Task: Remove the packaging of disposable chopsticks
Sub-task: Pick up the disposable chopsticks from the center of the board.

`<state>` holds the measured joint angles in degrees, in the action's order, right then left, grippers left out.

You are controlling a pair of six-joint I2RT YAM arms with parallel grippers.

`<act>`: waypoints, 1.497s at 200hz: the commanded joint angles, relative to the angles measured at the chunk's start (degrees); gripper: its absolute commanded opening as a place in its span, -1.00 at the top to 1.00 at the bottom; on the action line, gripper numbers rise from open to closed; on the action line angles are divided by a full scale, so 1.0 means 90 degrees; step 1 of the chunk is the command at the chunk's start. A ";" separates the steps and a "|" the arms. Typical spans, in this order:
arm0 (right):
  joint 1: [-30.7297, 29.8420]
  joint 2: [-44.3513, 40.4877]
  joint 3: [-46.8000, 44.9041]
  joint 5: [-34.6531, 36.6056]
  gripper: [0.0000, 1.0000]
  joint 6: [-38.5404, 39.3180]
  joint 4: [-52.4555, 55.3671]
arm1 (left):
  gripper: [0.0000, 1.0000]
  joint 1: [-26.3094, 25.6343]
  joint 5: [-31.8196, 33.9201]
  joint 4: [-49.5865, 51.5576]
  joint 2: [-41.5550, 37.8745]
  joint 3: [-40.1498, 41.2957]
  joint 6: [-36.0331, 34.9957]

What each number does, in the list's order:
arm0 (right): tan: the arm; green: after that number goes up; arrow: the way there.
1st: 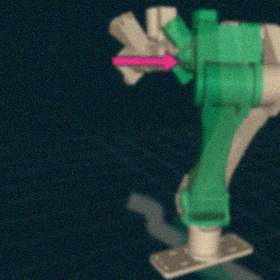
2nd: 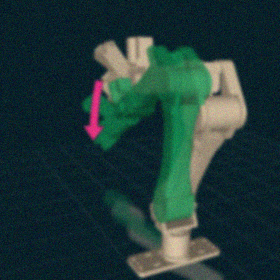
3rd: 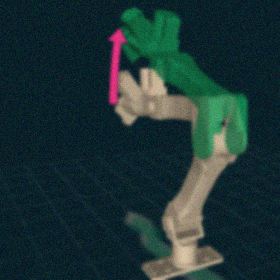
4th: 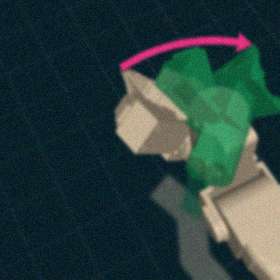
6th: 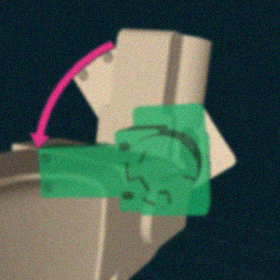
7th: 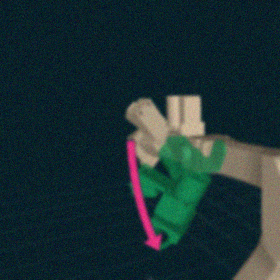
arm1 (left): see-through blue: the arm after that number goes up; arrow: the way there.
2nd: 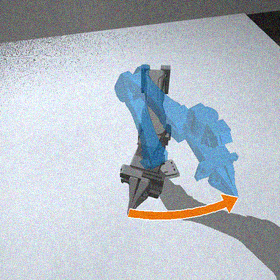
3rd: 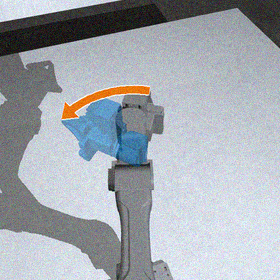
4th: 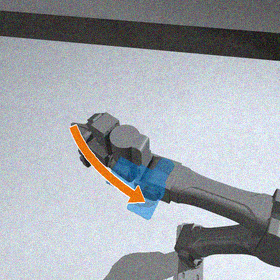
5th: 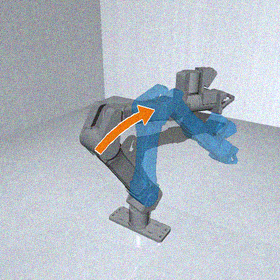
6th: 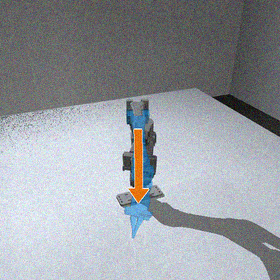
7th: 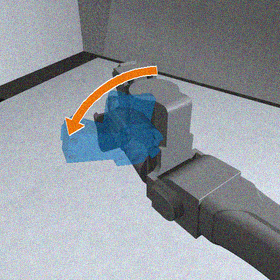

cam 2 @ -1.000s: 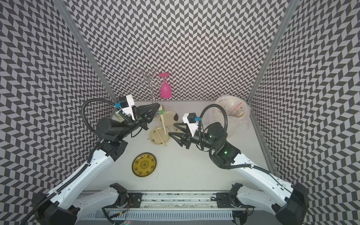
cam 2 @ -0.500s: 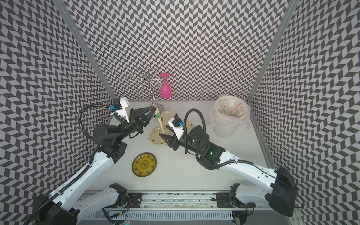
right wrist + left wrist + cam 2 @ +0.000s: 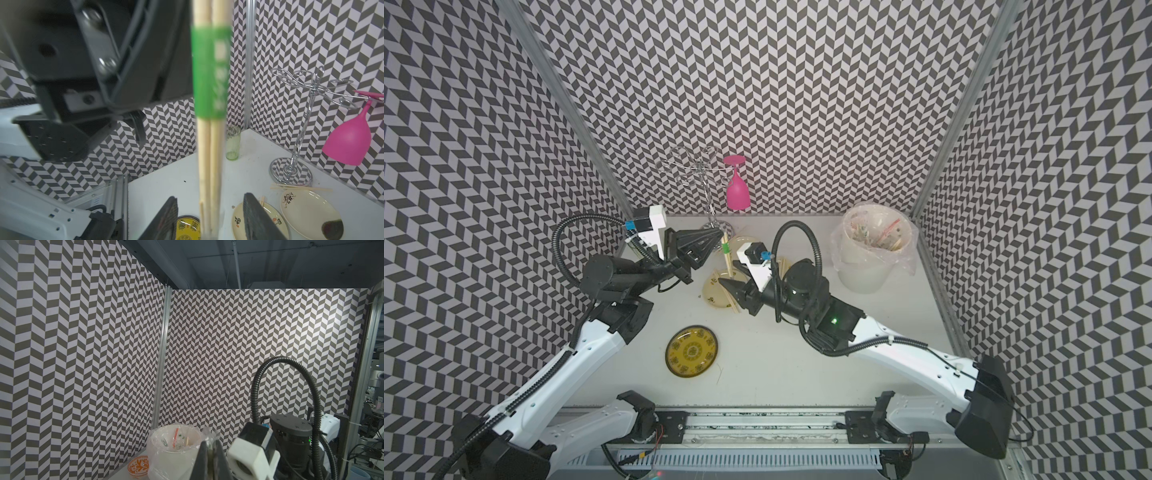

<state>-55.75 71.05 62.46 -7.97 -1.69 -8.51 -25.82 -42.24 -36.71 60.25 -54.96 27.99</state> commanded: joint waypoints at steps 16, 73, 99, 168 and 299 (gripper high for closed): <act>0.0023 -0.0166 0.0494 -0.0372 0.08 0.0016 0.0304 | 1.00 0.0026 -0.0692 0.0530 0.0097 -0.0340 -0.0396; 0.0061 -0.0157 0.0588 -0.0184 0.43 -0.0517 0.0291 | 1.00 0.0005 -0.0885 0.0416 0.0075 -0.0319 -0.0416; 0.0069 -0.0162 0.0561 -0.0277 0.75 -0.0632 0.0216 | 1.00 -0.0002 -0.0954 0.0377 0.0103 -0.0319 -0.0359; 0.0115 -0.0328 0.0366 -0.0148 1.00 -0.0969 -0.0168 | 1.00 0.0014 -0.0835 0.0226 0.0040 -0.0261 -0.0266; 0.1497 -0.1412 0.0520 0.1042 1.00 -0.3437 -0.0071 | -0.86 -0.0280 -0.0652 0.1942 0.0447 -0.0396 -0.1974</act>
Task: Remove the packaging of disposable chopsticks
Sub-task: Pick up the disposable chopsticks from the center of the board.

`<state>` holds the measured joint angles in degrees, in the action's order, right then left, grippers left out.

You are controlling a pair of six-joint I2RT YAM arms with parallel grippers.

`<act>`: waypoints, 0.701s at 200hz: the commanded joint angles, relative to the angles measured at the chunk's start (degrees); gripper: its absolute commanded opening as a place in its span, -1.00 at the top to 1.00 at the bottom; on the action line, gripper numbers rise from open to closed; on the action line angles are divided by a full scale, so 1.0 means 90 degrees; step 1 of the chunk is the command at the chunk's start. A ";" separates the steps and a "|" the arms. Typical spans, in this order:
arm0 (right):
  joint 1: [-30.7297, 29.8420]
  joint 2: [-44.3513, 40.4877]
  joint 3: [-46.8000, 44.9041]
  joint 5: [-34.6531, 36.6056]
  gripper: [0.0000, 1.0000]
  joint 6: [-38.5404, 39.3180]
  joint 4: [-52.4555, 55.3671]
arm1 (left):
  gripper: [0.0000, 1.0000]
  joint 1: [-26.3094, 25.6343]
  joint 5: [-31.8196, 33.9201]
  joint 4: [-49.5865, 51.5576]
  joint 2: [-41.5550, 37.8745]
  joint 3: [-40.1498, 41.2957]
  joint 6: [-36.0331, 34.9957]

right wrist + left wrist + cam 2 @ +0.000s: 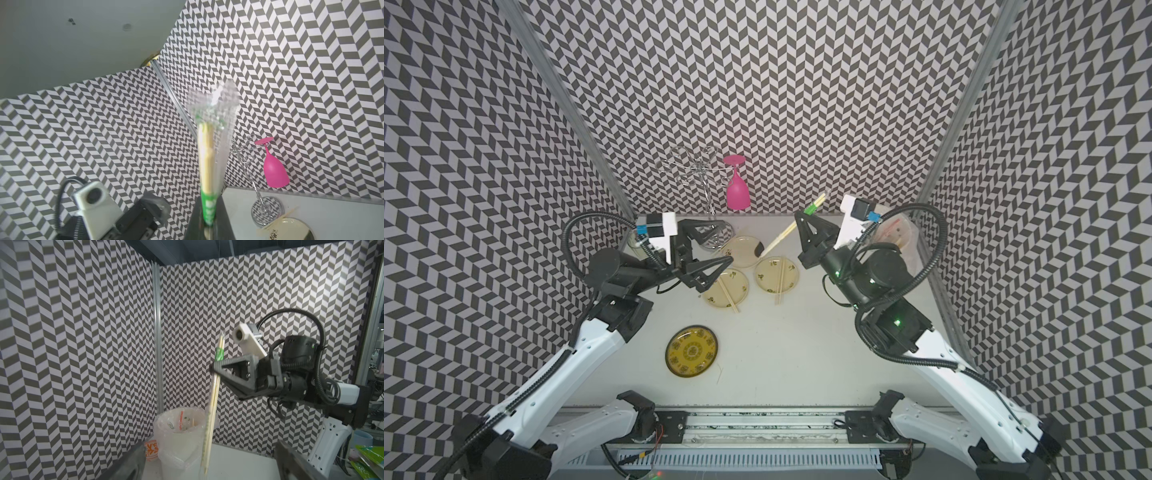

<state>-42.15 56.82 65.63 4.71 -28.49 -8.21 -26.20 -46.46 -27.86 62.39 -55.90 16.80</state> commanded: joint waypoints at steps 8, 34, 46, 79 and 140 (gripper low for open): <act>-0.0019 0.0208 0.0164 -0.0419 1.00 -0.0486 -0.0066 | -0.83 -0.0274 -0.0180 0.0985 0.0226 -0.0284 -0.0786; -0.0016 0.0229 -0.0010 -0.0527 1.00 -0.0556 -0.0128 | -0.57 -0.0303 -0.0026 0.1265 0.0355 -0.0374 -0.0879; -0.0014 0.0266 -0.0033 -0.0706 1.00 -0.0601 -0.0160 | -0.48 -0.0307 -0.0002 0.1415 0.0463 -0.0451 -0.0946; -0.0023 0.0386 0.0071 -0.0993 1.00 -0.0613 -0.0123 | -0.13 -0.0360 -0.0296 0.1618 0.0682 -0.0623 -0.0965; -0.0054 0.0547 0.0157 -0.1343 1.00 -0.0462 0.0026 | 0.40 -0.0537 -0.0356 0.2103 0.0777 -0.0807 -0.1365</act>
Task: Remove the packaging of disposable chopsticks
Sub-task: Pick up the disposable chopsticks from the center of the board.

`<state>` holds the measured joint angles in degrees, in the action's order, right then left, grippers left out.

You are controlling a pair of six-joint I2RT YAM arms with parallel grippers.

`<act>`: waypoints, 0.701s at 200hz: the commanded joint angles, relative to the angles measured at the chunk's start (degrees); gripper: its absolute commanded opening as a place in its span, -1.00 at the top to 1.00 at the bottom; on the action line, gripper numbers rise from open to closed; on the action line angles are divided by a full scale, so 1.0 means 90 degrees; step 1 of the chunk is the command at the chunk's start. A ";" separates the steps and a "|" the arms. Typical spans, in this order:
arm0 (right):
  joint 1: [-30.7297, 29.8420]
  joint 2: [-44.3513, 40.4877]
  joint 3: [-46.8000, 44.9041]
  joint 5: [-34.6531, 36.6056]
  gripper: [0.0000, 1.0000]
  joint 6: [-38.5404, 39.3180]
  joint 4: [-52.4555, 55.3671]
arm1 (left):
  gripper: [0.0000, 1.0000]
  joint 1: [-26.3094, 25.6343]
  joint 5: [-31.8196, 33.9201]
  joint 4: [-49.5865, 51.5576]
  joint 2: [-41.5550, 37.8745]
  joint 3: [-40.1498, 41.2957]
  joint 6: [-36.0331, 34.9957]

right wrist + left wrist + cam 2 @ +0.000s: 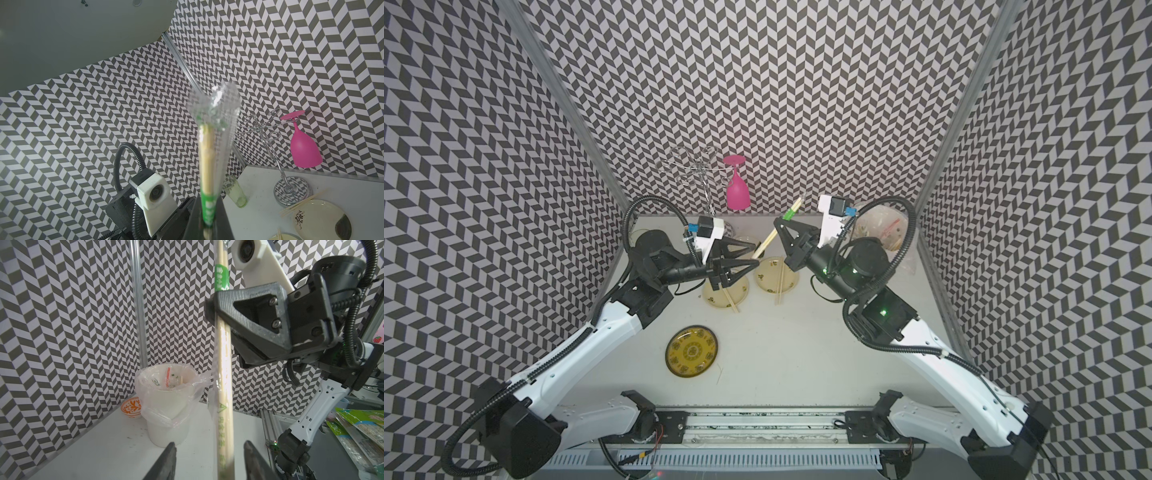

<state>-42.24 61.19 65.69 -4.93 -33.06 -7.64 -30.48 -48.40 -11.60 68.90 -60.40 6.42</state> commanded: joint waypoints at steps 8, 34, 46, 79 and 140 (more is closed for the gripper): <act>-0.0052 0.0065 0.0143 -0.0296 1.00 0.0079 -0.0012 | 0.62 -0.0061 -0.0132 0.0321 0.0067 -0.0334 -0.0196; -0.0053 -0.0008 0.0101 -0.0272 1.00 0.0256 0.0091 | 1.00 -0.0061 -0.0120 0.0398 0.0002 -0.0340 -0.0405; -0.0053 -0.0100 0.0094 -0.0168 1.00 0.0386 0.0215 | 1.00 -0.0061 -0.0010 0.0494 -0.0089 -0.0313 -0.0649; -0.0053 -0.0613 -0.0005 0.0239 -0.19 0.1166 0.0815 | 1.00 -0.0063 0.1042 0.1022 -0.0515 -0.0078 -0.2119; -0.0047 -0.1391 0.0209 0.0528 -0.24 0.3314 0.2840 | 1.00 -0.0091 0.4704 0.2341 -0.1484 0.1342 -0.7116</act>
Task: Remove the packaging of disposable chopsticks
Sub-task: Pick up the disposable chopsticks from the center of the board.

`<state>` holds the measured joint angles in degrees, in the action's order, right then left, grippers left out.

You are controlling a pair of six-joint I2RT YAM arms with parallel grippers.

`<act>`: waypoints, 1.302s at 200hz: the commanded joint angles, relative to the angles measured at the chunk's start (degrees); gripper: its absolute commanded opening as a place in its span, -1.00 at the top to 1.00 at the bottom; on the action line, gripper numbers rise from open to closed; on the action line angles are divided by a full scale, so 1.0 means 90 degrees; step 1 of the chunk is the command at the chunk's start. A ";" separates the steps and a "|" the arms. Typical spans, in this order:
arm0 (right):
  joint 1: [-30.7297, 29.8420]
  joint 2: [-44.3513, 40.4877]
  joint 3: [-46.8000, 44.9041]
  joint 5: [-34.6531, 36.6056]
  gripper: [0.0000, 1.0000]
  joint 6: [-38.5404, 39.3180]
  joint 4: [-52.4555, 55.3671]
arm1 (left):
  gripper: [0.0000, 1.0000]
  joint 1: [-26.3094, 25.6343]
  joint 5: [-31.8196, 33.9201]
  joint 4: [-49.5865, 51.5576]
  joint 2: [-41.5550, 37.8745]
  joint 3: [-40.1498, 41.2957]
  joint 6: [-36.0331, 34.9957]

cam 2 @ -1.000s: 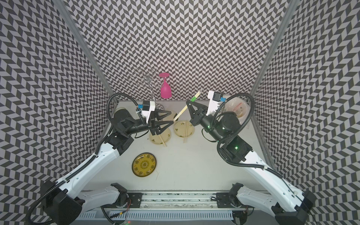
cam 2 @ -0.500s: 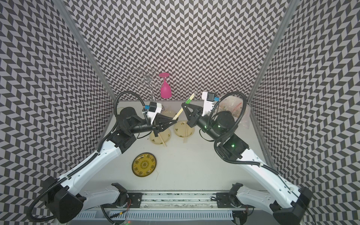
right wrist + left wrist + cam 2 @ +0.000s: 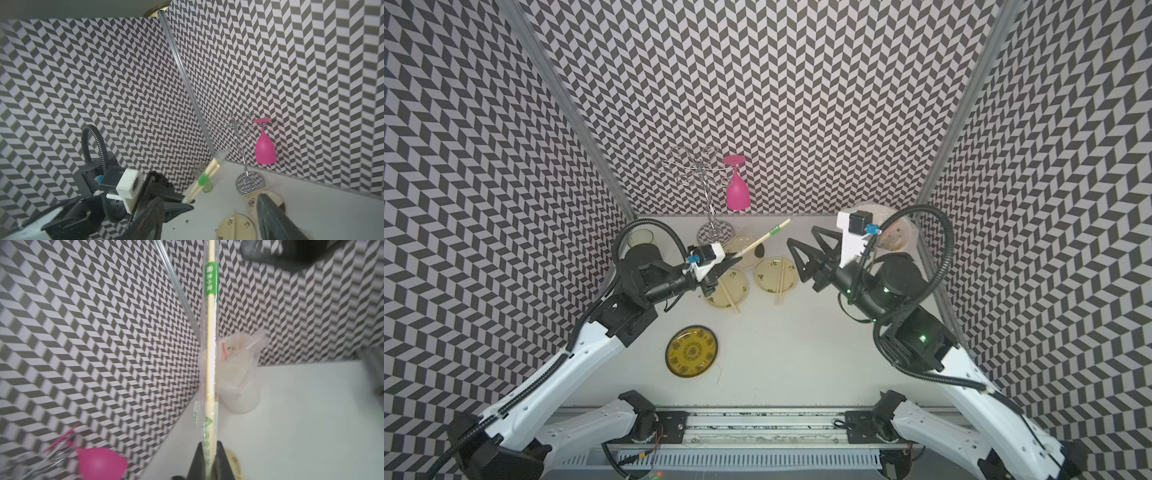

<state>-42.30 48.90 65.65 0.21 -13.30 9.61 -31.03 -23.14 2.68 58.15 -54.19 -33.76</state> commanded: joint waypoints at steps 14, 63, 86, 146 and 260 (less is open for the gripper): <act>-0.0036 0.0333 0.0453 -0.0316 -0.22 0.1184 0.1475 | 1.00 -0.0091 0.2424 0.0864 -0.0469 0.1079 -0.3672; -0.0043 0.2101 0.0965 -0.1839 -0.22 0.0958 0.2679 | 1.00 -0.0166 0.1851 0.0367 -0.1589 0.2090 -0.5469; -0.0046 0.2417 0.0627 -0.2791 -0.28 0.0929 0.2497 | 1.00 -0.0166 0.1290 0.0202 -0.2085 0.2412 -0.5984; -0.0160 0.2914 0.0348 -0.3743 -0.24 0.1054 0.2831 | 1.00 -0.0166 0.0788 0.0312 -0.2324 0.2484 -0.6511; -0.0387 0.3444 0.0489 -0.4647 1.00 0.1561 0.3419 | 0.83 -0.0045 0.0446 -0.0353 -0.2684 0.2826 -0.6652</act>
<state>-45.60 79.57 68.82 -40.47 0.49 39.72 -32.05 -17.61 5.61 35.05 -29.45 -94.96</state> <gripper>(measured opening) 0.058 0.099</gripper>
